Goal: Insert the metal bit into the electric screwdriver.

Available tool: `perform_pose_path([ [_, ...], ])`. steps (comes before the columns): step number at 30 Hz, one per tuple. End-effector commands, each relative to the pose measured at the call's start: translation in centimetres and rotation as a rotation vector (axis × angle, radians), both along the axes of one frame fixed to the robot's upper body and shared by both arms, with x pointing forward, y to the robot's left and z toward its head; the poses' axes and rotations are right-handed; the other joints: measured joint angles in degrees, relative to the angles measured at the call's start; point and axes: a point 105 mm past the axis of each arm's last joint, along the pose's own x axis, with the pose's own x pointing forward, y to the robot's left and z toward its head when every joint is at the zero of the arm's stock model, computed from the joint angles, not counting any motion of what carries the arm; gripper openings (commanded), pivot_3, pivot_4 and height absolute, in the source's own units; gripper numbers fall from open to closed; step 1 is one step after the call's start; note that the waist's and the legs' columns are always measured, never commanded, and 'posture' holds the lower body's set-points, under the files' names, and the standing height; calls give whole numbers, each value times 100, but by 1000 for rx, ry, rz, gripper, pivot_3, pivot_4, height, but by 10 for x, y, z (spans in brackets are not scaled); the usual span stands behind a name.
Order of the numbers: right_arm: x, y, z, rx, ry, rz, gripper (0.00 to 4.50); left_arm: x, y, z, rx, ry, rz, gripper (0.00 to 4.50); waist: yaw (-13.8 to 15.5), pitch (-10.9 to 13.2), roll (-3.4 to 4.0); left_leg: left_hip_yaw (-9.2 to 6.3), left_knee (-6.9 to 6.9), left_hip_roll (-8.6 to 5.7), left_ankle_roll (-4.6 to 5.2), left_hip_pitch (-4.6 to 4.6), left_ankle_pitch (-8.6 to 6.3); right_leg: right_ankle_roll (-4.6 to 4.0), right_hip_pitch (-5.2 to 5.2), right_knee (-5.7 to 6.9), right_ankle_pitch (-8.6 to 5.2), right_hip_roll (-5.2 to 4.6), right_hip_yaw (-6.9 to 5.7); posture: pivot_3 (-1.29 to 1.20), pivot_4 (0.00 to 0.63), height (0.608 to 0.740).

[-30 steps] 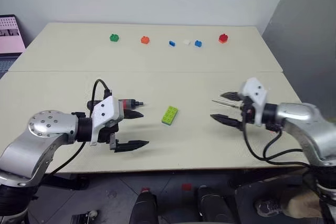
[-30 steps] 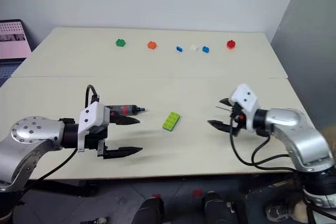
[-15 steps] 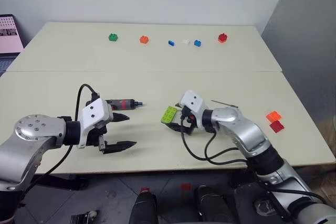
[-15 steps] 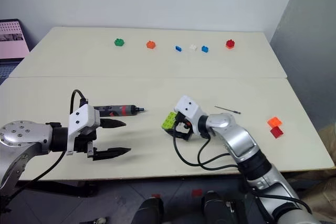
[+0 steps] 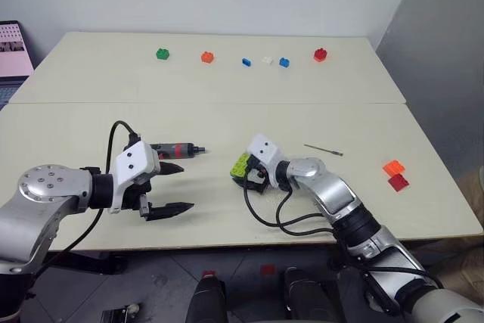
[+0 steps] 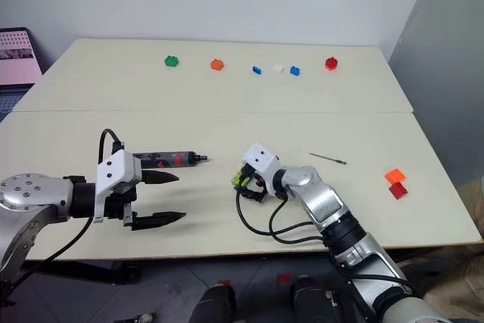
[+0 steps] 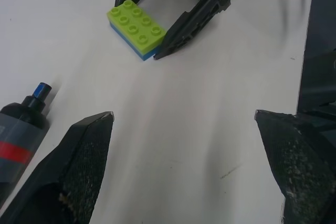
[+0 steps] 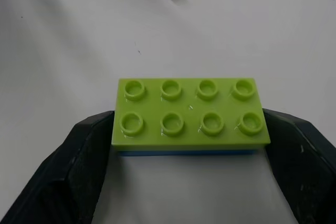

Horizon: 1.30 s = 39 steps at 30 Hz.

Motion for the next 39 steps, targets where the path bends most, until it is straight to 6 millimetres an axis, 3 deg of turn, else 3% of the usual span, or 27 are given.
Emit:
perform_pose_path([
  [1, 4, 1, 17, 46, -22, 3, 4419, 2, 0, 10, 17, -45, -16, 4500, 0, 0, 0, 0, 0, 0, 0, 0, 0, 0, 0, 0, 0, 0, 0, 0, 150, 740],
  [2, 4, 1, 17, 55, -19, 0, 4419, 2, 0, 10, 17, -46, -17, 4500, 0, 0, 0, 0, 0, 0, 0, 0, 0, 0, 0, 0, 0, 0, 0, 0, 150, 740],
  [7, 4, 4, 20, 98, -10, 4, 3467, 2, -2, 10, 9, -50, -24, 4500, -1, 0, 0, 0, -1, 0, 0, 0, 0, 0, 0, 0, 0, 0, 0, 0, 150, 740],
  [15, 0, 3, 21, 91, -48, 30, 3469, 2, -8, 15, -41, -72, -44, 4500, 1, 0, 1, 0, -1, 0, 0, 0, 0, 0, 0, -1, 0, 0, 0, 0, 150, 740],
  [20, -4, -12, 35, 99, -109, 27, 3469, 1, -20, 24, -133, -112, -96, 4500, 6, 0, 0, 0, -1, 0, 0, -2, 0, 0, 0, -1, 0, 0, 0, 0, 150, 740],
  [25, -8, -52, 55, 108, -172, -71, 3469, 1, -37, 30, -208, -155, -156, 4500, 35, 0, 0, -2, 0, -2, 0, -4, 0, 1, 1, -1, 0, -1, 0, 0, 150, 740],
  [29, -14, -98, 69, 102, -228, -222, 3469, 1, -53, 30, -236, -157, -227, 4500, 44, -1, -1, -3, 2, -3, 0, -4, 0, 1, 4, -2, -1, -1, 1, 0, 150, 740],
  [36, -34, -172, 78, 106, -292, -524, 3468, 7, -76, 38, -326, -178, -307, 4500, 41, -1, -2, -2, 3, -3, 0, -3, 0, 1, 5, -3, 0, 0, 2, 0, 150, 740],
  [39, -44, -207, 73, 97, -335, -667, 3468, 10, -83, 37, -334, -173, -337, 4500, 27, -2, -2, -2, 6, -4, 0, -2, 0, 1, 7, -3, 0, 0, 4, 0, 150, 740],
])
